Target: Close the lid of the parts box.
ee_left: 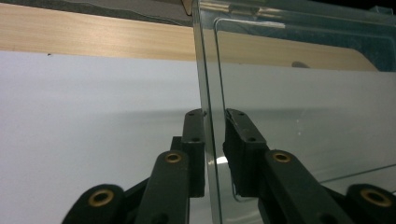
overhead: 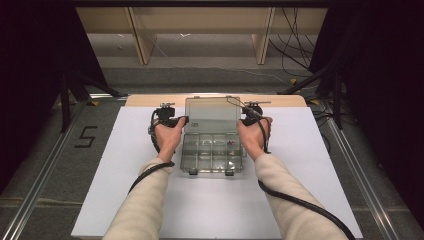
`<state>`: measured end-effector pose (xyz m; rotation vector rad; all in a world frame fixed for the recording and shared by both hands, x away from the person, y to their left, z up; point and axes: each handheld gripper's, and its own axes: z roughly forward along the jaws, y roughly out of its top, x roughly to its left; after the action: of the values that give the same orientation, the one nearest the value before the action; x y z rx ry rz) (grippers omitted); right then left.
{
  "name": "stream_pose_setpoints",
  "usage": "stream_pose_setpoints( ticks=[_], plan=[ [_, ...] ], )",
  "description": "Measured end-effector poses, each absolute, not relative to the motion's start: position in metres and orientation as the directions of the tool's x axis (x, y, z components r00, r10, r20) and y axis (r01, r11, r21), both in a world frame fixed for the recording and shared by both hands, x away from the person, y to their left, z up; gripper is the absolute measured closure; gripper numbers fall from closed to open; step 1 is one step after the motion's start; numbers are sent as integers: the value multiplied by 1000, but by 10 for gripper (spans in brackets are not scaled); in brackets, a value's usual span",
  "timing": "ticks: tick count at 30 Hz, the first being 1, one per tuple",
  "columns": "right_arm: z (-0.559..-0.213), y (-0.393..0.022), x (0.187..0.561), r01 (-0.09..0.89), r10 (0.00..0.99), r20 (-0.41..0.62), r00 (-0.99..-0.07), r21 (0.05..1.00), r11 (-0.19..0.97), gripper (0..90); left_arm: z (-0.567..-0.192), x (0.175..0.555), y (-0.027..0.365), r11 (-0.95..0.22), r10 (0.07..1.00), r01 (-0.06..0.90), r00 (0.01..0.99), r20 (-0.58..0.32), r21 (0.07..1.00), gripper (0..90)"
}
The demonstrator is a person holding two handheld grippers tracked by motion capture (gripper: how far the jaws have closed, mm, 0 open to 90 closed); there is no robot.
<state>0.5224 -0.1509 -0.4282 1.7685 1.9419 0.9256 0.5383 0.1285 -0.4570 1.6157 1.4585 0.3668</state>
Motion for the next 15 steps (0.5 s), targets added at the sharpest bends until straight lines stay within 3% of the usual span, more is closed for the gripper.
stream_pose_setpoints(
  ticks=[3,5,8,10,12,15],
  plan=[
    [-431,-156,520,724,971,131,-201,688,57,891,-457,540,126,106,913,653,234,-333,750,845],
    [-431,-153,517,733,974,162,-160,681,8,890,-459,539,126,125,909,664,220,-353,737,870],
    [-433,-158,515,723,968,130,-214,687,68,885,-458,535,124,66,923,639,252,-290,766,880],
    [-432,-155,516,740,973,155,-170,673,22,877,-456,530,122,78,927,610,247,-283,788,885],
    [-433,-159,517,723,967,127,-222,687,76,860,-453,525,124,93,924,595,248,-292,798,885],
    [-431,-161,521,713,958,152,-243,698,69,805,-450,523,124,91,915,574,274,-295,814,884]
  ],
)
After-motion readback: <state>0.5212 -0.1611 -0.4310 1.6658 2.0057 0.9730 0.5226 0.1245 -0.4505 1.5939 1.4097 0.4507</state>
